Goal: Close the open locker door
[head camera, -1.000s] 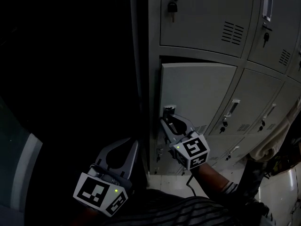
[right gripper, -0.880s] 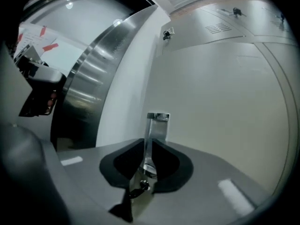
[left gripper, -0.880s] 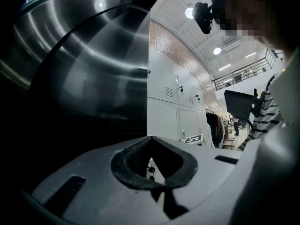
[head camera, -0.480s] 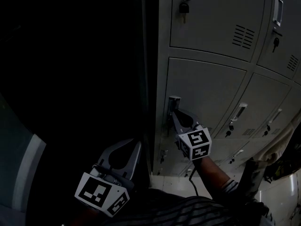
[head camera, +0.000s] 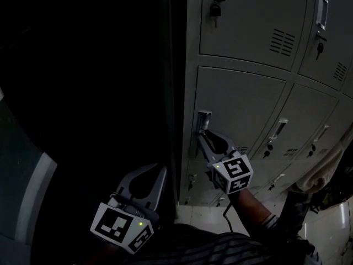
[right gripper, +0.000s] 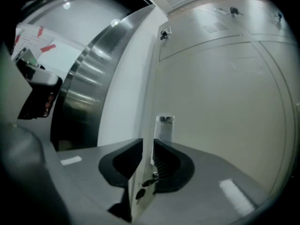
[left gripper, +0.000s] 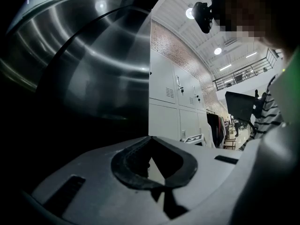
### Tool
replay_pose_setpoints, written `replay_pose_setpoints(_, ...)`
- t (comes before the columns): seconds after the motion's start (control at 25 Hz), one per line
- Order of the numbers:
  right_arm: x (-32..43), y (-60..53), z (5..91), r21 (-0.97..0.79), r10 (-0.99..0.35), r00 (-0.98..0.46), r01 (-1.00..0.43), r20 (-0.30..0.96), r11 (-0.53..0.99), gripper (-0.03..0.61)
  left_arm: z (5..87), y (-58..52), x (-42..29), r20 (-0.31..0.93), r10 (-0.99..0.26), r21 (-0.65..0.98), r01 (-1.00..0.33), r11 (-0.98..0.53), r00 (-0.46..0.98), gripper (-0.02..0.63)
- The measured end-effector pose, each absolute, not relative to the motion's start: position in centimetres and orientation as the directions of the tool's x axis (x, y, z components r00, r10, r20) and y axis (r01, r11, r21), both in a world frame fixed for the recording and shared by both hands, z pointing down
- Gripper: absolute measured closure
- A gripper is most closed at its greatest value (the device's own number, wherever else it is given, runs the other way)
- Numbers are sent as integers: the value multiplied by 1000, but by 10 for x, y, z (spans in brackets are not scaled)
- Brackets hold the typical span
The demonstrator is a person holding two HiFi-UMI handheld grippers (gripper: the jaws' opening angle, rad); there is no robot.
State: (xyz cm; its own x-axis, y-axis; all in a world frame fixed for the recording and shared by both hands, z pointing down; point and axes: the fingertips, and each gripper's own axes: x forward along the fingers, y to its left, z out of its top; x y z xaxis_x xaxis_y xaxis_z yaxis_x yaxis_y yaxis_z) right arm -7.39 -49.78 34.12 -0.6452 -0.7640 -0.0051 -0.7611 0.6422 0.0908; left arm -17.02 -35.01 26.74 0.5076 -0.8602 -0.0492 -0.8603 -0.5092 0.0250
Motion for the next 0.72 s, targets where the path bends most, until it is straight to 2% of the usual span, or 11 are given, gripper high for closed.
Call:
replay_pose_setpoints(0.2, -44, -427, 324, 36, -759, -648, -762, -64, 647, 506, 273, -327, -156, -37, -861, 40, -860, -508, 507, 609)
replay_pose_setpoints(0.48, 38, -296, 325, 2, -800, -591, -804, -107, 594, 543, 308, -245, -102, -8, -868, 37, -867, -497, 497, 609)
replay_pose_setpoints(0.56, 62, -253, 332, -18, -814, -573, -816, -96, 577, 572, 318, -211, -82, 0, -865, 46, -864, -501, 501, 609)
replay_pose_setpoints(0.72, 98, -171, 346, -18, -818, -574, -818, -41, 575, 577, 334, -144, -51, 17, -879, 33, -879, -475, 476, 609)
